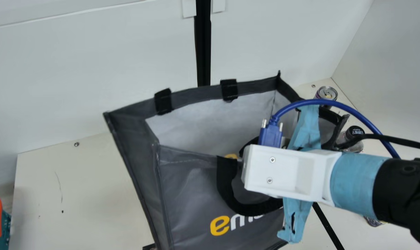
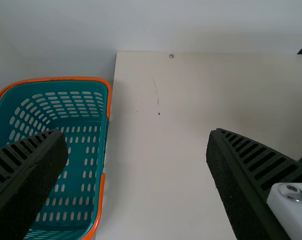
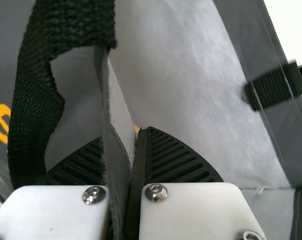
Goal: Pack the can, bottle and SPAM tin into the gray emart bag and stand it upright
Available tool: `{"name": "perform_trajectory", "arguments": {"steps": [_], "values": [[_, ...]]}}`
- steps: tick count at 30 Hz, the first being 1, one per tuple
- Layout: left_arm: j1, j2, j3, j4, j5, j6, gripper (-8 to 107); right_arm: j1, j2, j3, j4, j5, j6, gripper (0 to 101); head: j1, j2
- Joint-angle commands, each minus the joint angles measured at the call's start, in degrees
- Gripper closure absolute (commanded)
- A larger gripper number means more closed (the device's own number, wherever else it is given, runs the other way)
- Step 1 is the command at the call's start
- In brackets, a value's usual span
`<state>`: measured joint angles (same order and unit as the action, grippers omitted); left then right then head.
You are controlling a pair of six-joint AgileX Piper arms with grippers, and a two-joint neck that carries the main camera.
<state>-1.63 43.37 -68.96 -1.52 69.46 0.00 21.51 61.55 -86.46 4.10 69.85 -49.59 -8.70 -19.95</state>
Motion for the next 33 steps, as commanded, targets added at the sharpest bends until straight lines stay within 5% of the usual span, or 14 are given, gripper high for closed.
{"name": "perform_trajectory", "arguments": {"steps": [1,5,18,33], "values": [[0.00,0.00,0.00,0.00,0.00,0.00,9,0.89,-0.19,0.45,-0.63,0.05,1.55,101,-1.30,-0.05],[0.00,0.00,0.00,0.00,0.00,0.00,9,3.12,-0.85,1.55,-1.94,0.05,4.31,101,-1.30,-0.05],[0.00,0.00,0.00,0.00,0.00,0.00,9,8.35,-3.85,3.31,-5.09,0.05,10.48,58,-1.30,-0.05],[0.00,0.00,0.00,0.00,0.00,0.00,9,5.81,-7.93,3.65,-3.77,0.05,8.26,8,-1.30,-0.05]]}}
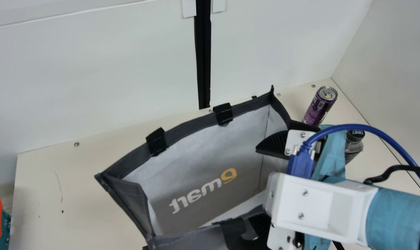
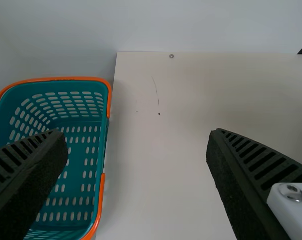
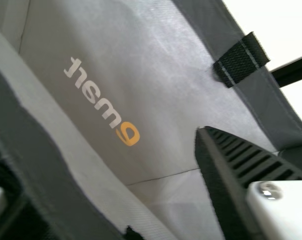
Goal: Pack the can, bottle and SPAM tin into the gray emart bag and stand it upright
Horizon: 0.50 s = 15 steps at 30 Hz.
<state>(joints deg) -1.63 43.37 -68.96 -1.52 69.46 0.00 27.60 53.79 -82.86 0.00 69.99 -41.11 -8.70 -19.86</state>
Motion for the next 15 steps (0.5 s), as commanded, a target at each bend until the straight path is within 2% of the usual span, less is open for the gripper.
{"name": "perform_trajectory", "arguments": {"steps": [1,9,15], "values": [[0.00,0.00,0.00,0.00,0.00,0.00,9,-0.53,-0.43,0.09,0.51,-0.09,-0.42,6,-1.30,-0.14],[0.00,0.00,0.00,0.00,0.00,0.00,9,-2.04,-2.46,0.77,3.39,-0.09,-0.22,6,-1.30,-0.14],[0.00,0.00,0.00,0.00,0.00,0.00,9,-0.87,-3.65,1.12,4.97,-0.09,3.33,6,-1.30,-0.14]]}}
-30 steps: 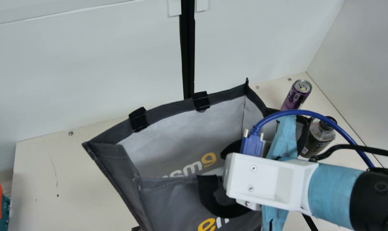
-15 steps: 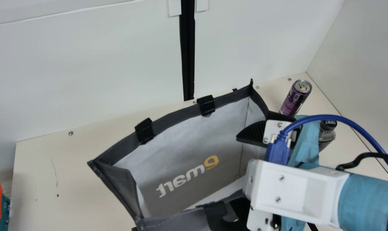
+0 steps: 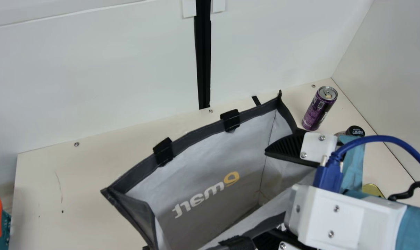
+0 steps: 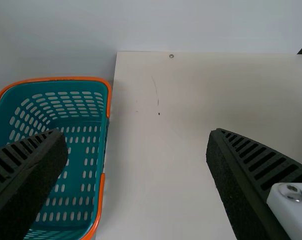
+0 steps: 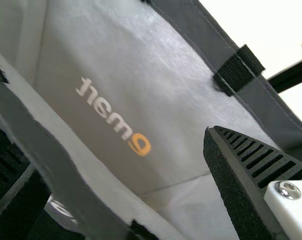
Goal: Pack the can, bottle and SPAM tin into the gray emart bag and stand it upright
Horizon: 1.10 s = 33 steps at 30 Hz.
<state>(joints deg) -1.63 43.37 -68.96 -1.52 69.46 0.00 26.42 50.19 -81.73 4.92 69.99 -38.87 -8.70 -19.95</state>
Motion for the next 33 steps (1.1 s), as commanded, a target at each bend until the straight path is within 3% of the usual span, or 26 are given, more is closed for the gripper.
{"name": "perform_trajectory", "arguments": {"steps": [1,18,33], "values": [[0.00,0.00,0.00,0.00,0.00,0.00,9,0.59,-0.24,0.00,0.11,-0.08,1.73,6,-1.30,-0.05],[0.00,0.00,0.00,0.00,0.00,0.00,9,4.03,-3.28,-2.80,-3.98,-0.08,9.50,6,-1.30,-0.05],[0.00,0.00,0.00,0.00,0.00,0.00,9,6.73,-3.94,-8.63,-7.74,-0.08,16.13,6,-1.30,-0.05]]}}
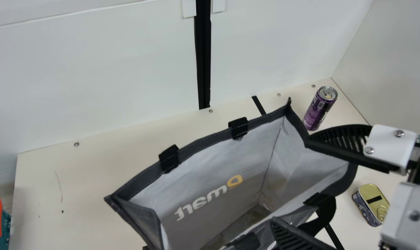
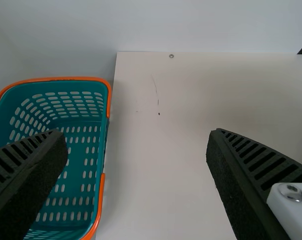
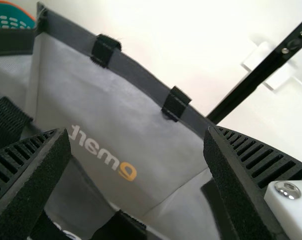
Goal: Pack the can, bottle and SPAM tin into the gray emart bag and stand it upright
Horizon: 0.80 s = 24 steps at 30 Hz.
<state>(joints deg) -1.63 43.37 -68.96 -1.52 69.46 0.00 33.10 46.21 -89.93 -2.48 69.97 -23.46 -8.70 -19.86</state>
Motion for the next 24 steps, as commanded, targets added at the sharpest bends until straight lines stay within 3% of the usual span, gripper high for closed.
{"name": "perform_trajectory", "arguments": {"steps": [1,24], "values": [[0.00,0.00,0.00,0.00,0.00,0.00,9,0.19,0.10,-0.95,-0.76,-0.07,1.32,6,-1.30,-0.14],[0.00,0.00,0.00,0.00,0.00,0.00,9,-2.72,3.36,-7.32,-6.29,-0.07,7.77,6,-1.30,-0.14]]}}
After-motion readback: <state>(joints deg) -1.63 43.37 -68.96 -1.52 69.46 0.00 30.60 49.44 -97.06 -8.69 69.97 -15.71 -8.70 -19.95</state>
